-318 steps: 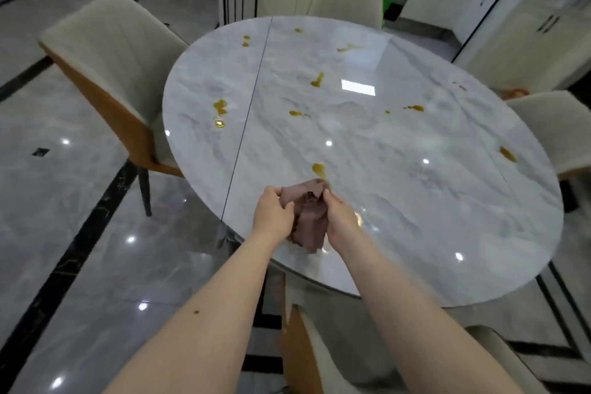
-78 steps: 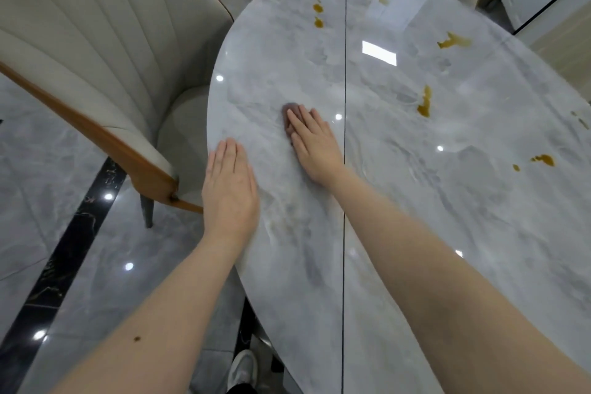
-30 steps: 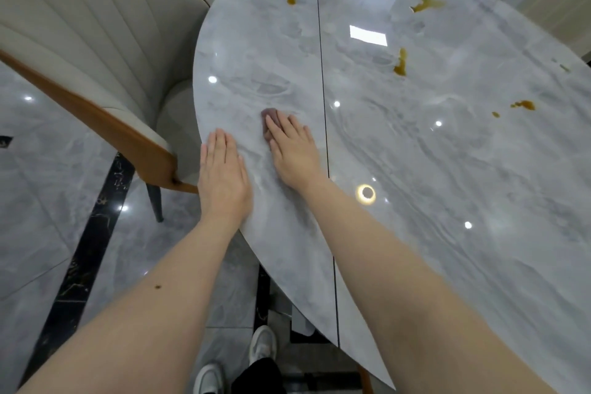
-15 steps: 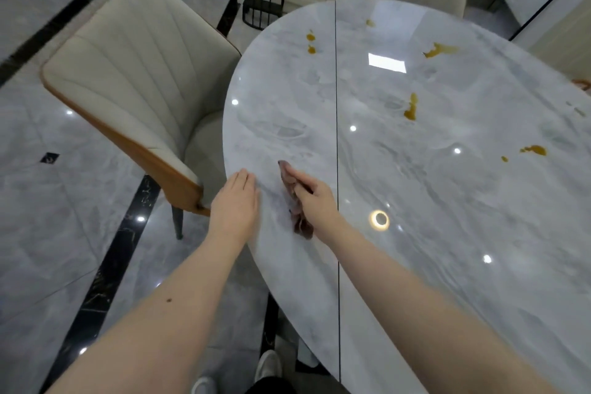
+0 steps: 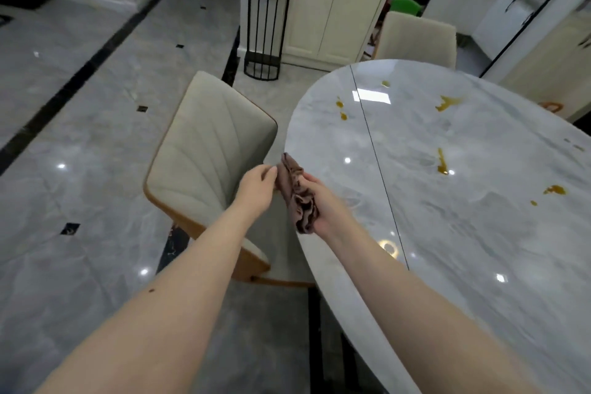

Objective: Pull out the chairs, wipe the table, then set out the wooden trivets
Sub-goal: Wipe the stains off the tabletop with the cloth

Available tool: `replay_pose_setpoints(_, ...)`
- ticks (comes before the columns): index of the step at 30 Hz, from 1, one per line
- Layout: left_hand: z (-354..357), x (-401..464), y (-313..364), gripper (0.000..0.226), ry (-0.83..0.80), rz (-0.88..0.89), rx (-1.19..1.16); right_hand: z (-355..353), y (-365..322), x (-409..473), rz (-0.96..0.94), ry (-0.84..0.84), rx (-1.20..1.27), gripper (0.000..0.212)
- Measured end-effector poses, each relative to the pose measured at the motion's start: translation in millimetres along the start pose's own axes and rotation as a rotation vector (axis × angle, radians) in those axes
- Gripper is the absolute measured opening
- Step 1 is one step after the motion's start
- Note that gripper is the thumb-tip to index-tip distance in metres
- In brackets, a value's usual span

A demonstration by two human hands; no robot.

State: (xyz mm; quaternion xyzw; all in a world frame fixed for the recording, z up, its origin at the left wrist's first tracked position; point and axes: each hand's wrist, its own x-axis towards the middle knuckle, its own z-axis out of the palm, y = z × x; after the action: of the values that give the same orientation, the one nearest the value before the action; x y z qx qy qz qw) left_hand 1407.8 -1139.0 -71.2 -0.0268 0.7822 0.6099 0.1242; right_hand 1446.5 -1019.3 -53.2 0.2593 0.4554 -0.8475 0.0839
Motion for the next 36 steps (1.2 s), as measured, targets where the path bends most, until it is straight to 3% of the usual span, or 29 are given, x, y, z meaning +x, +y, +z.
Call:
replay_pose_setpoints(3, -35, 21, 15, 0.022, -0.003, 0.024, -0.105, 42, 4, 16, -0.021, 0.027, 0.017, 0.036)
replay_pose_setpoints(8, -66, 61, 35, 0.007, 0.008, -0.021, -0.267, 93, -8, 39, -0.040, 0.081, 0.024, 0.033)
replay_pose_setpoints(13, -85, 117, 48, 0.008, -0.027, -0.017, -0.207, 125, -27, 80, -0.065, 0.135, 0.035, 0.030)
replay_pose_setpoints(16, -92, 150, 55, 0.014, -0.033, -0.001, -0.167, 133, -39, 109, -0.068, 0.112, 0.052, 0.018)
replay_pose_setpoints(22, -123, 230, 79, 0.010, -0.016, 0.012, -0.080, 173, -63, 171, -0.033, 0.095, 0.104, 0.028)
replay_pose_setpoints(27, -131, 283, 100, 0.007, 0.008, 0.043, -0.019, 201, -83, 212, -0.045, 0.192, 0.058, 0.034)
replay_pose_setpoints(32, -112, 334, 108, 0.012, -0.113, 0.030, -0.039, 199, -107, 247, -0.095, 0.263, 0.136, 0.036)
replay_pose_setpoints(36, -97, 375, 112, 0.024, -0.283, -0.083, -0.129, 198, -120, 268, -0.150, 0.341, 0.170, 0.034)
